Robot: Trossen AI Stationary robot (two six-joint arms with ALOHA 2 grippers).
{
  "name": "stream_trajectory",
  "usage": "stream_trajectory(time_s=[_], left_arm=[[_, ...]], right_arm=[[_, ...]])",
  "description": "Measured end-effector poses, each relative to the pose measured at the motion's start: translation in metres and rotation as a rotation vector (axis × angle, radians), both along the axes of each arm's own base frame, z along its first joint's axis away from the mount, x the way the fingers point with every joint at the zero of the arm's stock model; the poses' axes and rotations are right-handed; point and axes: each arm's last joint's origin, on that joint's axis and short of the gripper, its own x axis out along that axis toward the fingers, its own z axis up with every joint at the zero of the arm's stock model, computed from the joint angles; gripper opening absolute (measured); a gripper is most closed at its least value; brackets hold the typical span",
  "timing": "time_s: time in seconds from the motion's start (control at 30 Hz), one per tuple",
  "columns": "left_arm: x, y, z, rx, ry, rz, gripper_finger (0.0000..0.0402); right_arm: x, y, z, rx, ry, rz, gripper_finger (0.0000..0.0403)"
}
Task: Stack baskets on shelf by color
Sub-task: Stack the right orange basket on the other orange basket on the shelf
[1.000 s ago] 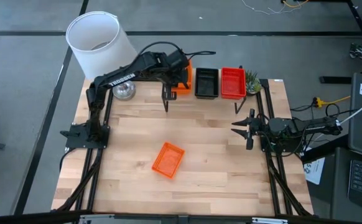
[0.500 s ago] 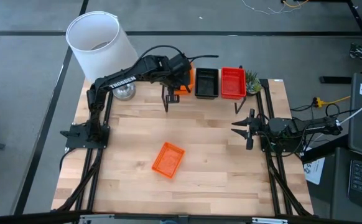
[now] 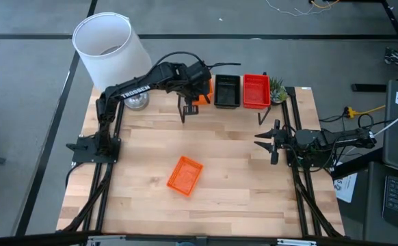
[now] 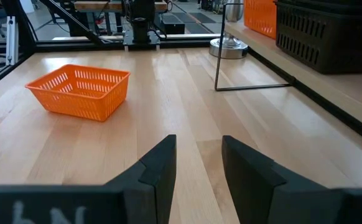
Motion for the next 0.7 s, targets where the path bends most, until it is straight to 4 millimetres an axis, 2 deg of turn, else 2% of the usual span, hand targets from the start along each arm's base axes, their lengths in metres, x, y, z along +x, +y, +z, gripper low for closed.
stream_trajectory(time_s=[0.23, 0.47, 0.7], left_arm=[[0.002, -0.007, 0.000, 0.023, 0.020, -0.059, 0.0066], [0.001, -0.005, -0.001, 0.058, 0.040, -0.021, 0.0076], [0.005, -0.005, -0.033, 0.041, 0.137, -0.015, 0.0077]], right_arm=[[0.000, 0.000, 0.000, 0.000, 0.000, 0.000, 0.0131], [0.000, 0.000, 0.000, 0.000, 0.000, 0.000, 0.0131], [0.000, 0.000, 0.000, 0.000, 0.000, -0.001, 0.0131]])
